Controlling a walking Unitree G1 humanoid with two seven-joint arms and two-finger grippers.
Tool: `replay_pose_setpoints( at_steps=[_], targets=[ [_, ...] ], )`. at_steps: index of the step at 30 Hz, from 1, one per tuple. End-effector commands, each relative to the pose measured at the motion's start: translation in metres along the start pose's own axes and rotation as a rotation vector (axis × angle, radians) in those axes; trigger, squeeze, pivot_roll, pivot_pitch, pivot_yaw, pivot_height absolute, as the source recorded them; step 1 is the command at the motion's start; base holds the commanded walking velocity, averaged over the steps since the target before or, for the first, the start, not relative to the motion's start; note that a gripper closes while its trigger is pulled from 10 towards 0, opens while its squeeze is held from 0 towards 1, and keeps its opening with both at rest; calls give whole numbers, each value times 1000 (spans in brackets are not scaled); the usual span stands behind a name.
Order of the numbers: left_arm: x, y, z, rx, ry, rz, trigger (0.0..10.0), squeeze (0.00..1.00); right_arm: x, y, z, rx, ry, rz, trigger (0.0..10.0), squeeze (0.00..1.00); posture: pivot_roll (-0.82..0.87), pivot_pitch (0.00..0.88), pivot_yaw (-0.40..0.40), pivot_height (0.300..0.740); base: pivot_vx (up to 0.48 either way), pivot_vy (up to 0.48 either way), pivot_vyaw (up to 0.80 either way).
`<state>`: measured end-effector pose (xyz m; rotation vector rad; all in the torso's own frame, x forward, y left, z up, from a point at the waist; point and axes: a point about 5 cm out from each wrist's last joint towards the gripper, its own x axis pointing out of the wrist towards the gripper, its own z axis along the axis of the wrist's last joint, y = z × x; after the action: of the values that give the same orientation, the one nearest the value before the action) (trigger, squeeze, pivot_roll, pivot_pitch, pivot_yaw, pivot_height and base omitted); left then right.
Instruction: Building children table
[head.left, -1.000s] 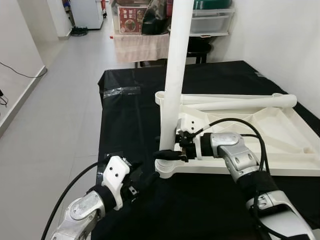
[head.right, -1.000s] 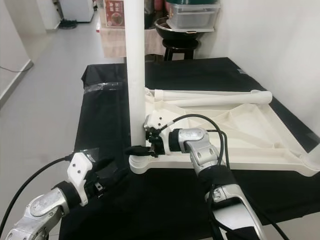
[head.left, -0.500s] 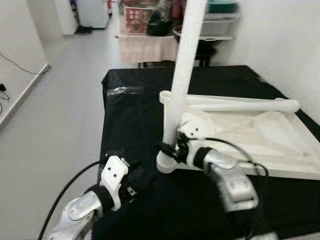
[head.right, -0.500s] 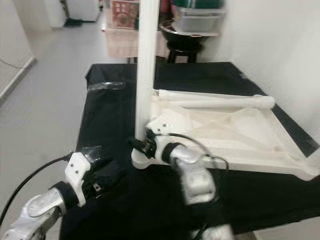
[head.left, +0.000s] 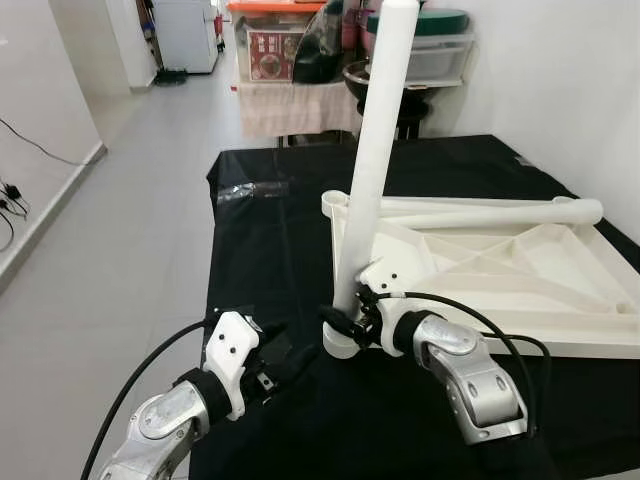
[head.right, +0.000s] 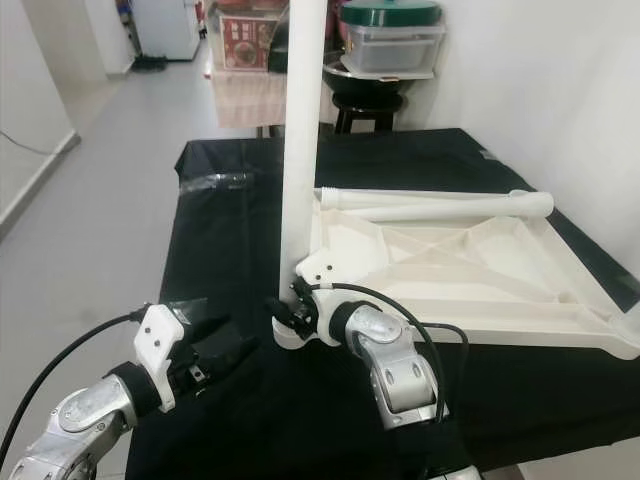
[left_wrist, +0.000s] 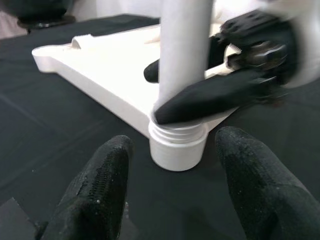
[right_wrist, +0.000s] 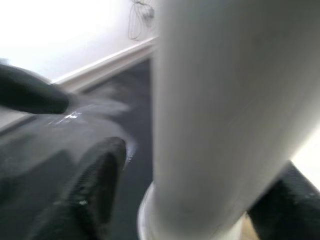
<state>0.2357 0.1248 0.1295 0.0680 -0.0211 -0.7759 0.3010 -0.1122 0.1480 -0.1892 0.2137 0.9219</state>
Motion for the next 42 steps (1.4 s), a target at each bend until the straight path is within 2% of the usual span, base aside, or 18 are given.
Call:
replay_pose_setpoints(
  at_steps=[1, 2, 3, 14, 15, 16, 23, 27, 28, 29, 30, 31, 32, 33, 35, 36, 37, 42],
  targets=[
    [-1, 1, -3, 13, 19, 2, 10000, 0, 0, 8, 19, -68, -79, 162, 10000, 1000, 28, 30, -40, 740, 0, 0, 0],
    [-1, 1, -3, 13, 19, 2, 10000, 0, 0, 8, 19, -68, -79, 162, 10000, 1000, 28, 30, -40, 740, 0, 0, 0],
    [-1, 0, -3, 17, 25, -11, 10000, 0, 2, -2, 29, -89, -108, 245, 10000, 0, 37, 24, -37, 740, 0, 0, 0],
    [-4, -5, -3, 9, 23, -1, 10000, 0, 12, -16, 33, -82, -110, 399, 10000, 0, 45, 27, -42, 740, 0, 0, 0],
    [-4, -6, -3, 8, 22, 3, 10000, 0, 14, -20, 34, -76, -112, 431, 7804, 0, 40, 27, -49, 740, 0, 0, 0],
    [-3, -6, -3, 8, 20, 5, 10000, 0, 15, -23, 36, -61, -115, 454, 0, 0, 37, 32, -54, 740, 0, 0, 0],
    [-2, -8, -1, 3, 11, 8, 10000, 0, 6, -23, 32, -29, -127, 509, 0, 0, 32, 42, -56, 740, 0, 0, 0],
    [-2, -7, 0, 0, 8, 8, 10000, 0, 2, -19, 25, -16, -134, 461, 0, 0, 14, 65, -54, 740, 0, 0, 0],
    [-3, -6, 0, -2, 6, 9, 10000, 0, 3, -12, 20, -2, -133, 366, 0, 0, 4, 76, -56, 740, 0, 0, 0],
    [-3, -5, 1, -3, 6, 10, 10000, 0, 11, -6, 17, 38, -164, 142, 0, 0, 1, 81, -55, 740, 0, 0, 0],
    [-3, -5, 1, -3, 6, 10, 10000, 0, 11, -6, 17, 38, -164, 142, 0, 0, 1, 81, -55, 740, 0, 0, 0],
    [-4, -4, 2, -5, 3, 13, 10000, 0, 15, 16, 1, 82, -111, -47, 0, 0, -20, 91, -54, 740, 0, 0, 0],
    [-4, -4, 2, -5, 3, 13, 10000, 0, 15, 16, 1, 82, -111, -47, 0, 0, -20, 91, -54, 740, 0, 0, 0],
    [-5, -3, 3, -8, 1, 16, 10000, 0, 14, 25, 6, -67, -121, -173, 0, 0, -14, 95, -53, 740, 0, 0, 0],
    [-5, -3, 3, -8, 1, 16, 10000, 0, 14, 25, 6, -67, -121, -173, 0, 0, -14, 95, -53, 740, 0, 0, 0],
    [-5, -1, 2, -8, 4, 18, 10000, 0, 13, 22, 11, -25, -166, -254, 0, 0, -27, 91, -38, 740, 0, 0, 0],
    [-4, 1, 1, -10, 4, 28, 10000, 0, 17, 13, 7, 2, -154, -257, 0, 0, -22, 78, -30, 740, 0, 0, 0],
    [-3, 2, 0, -8, 7, 35, 10000, 0, 22, 15, 4, 13, -130, -196, 0, 0, -23, 62, -35, 740, 0, 0, 0]
  ],
)
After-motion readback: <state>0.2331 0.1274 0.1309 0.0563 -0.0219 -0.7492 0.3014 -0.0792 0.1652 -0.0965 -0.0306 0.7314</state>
